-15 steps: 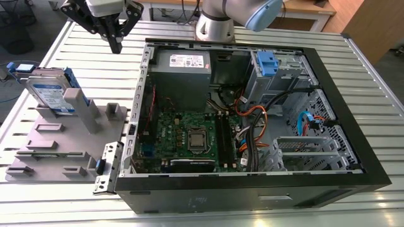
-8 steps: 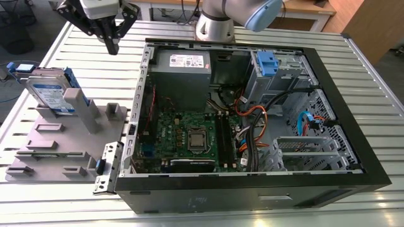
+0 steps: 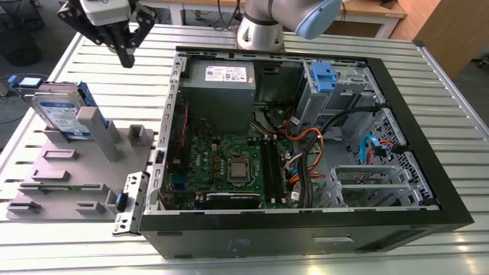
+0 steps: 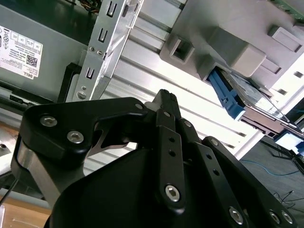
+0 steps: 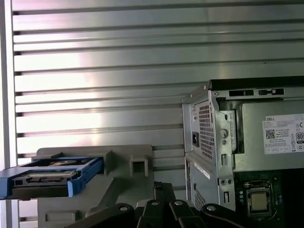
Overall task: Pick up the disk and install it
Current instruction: 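Reach for the disk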
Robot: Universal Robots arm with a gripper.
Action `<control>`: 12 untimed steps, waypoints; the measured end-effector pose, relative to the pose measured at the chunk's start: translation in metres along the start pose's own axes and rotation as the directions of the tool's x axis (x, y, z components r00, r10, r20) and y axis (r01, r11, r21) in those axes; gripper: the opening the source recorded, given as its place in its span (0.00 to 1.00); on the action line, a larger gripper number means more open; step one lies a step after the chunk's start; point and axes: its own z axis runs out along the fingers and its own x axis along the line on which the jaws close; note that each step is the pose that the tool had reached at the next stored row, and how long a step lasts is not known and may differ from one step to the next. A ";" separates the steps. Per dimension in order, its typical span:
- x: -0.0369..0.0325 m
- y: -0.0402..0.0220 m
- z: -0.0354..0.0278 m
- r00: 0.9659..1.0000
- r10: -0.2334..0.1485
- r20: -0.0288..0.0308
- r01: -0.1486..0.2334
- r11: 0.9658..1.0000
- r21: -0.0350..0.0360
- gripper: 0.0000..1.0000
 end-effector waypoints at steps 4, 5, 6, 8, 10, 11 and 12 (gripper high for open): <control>0.0099 -0.0008 0.0011 1.000 0.000 0.000 0.000 1.000 0.000 0.11; 0.0125 -0.0010 0.0014 1.000 0.000 0.000 0.000 1.000 0.000 0.11; 0.0150 -0.0012 0.0015 1.000 0.000 0.000 0.000 1.000 0.000 0.11; 0.0202 -0.0016 0.0021 1.000 0.000 0.000 0.000 1.000 0.000 0.11; 0.0255 -0.0021 0.0027 1.000 0.000 0.000 0.000 1.000 0.000 0.11; 0.0280 -0.0023 0.0030 1.000 0.000 0.000 0.000 1.000 0.000 0.11; 0.0306 -0.0025 0.0033 1.000 0.000 0.000 0.000 1.000 0.000 0.11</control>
